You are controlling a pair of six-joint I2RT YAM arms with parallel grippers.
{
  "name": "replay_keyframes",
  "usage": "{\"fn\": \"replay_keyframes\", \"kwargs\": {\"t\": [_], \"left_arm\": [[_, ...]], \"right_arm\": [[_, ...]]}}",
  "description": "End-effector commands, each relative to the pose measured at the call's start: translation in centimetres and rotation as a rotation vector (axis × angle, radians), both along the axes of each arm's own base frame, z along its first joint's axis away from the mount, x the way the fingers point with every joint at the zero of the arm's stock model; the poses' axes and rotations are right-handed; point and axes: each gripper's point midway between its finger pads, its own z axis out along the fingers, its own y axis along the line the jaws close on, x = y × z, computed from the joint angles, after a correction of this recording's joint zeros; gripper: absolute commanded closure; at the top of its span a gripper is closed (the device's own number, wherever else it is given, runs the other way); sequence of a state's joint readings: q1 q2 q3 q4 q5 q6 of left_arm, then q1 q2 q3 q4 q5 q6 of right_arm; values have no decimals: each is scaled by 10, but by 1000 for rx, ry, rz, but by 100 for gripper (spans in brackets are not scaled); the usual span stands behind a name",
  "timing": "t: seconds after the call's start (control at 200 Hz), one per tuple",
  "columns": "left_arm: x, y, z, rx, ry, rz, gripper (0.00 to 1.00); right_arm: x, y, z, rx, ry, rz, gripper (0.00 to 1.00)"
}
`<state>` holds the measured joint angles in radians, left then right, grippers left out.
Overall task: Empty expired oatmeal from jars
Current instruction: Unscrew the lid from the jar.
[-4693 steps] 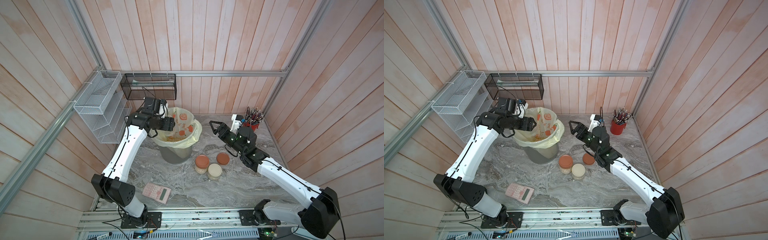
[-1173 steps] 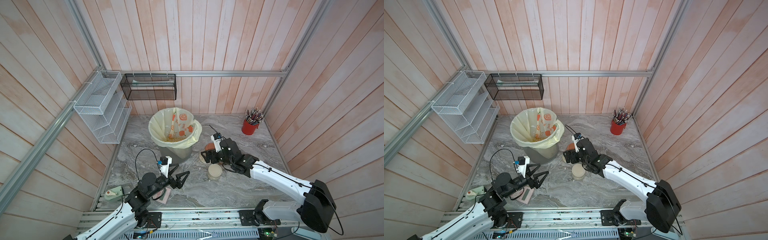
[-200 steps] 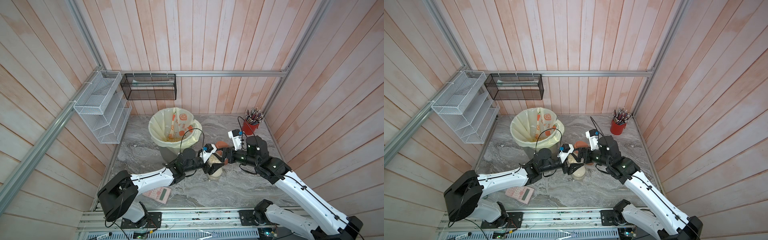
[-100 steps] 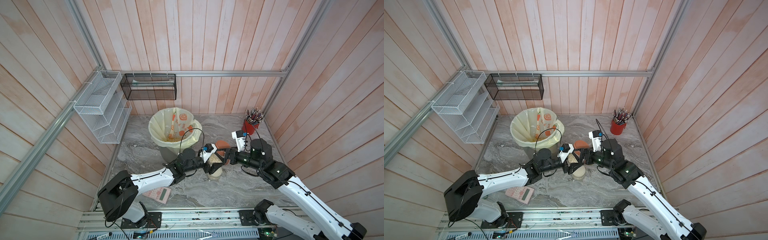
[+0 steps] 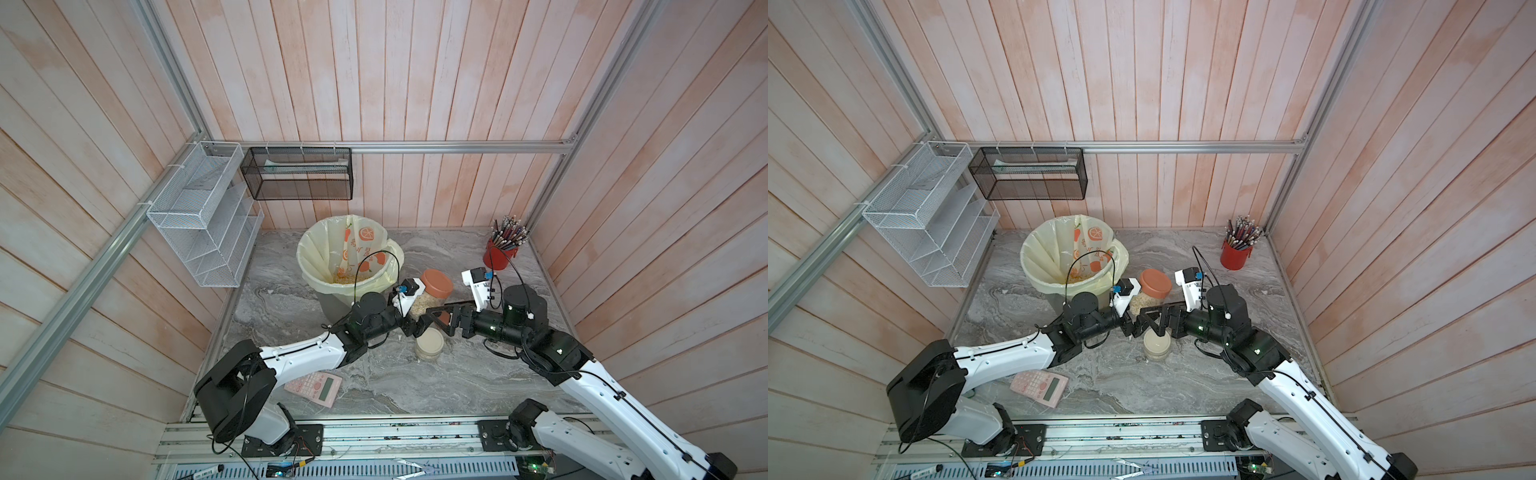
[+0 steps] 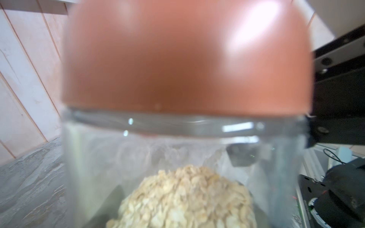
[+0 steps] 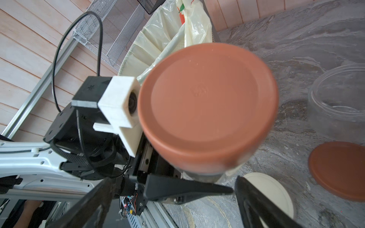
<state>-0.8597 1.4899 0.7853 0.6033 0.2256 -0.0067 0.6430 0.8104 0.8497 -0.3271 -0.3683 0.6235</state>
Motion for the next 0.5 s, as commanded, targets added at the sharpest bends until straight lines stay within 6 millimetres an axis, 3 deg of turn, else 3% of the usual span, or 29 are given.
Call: {"fn": "replay_keyframes", "kwargs": {"t": [0.0,0.215,0.495], "left_arm": [[5,6,61,-123,-160,34,79],[2,14,74,-93,-261,52,79],[2,22,90,-47,-410,91,79]], "right_arm": [[-8,-7,10,8,4,-11,2],[-8,-23,30,43,88,-123,2],[0,-39,77,78,188,-238,2]]}}
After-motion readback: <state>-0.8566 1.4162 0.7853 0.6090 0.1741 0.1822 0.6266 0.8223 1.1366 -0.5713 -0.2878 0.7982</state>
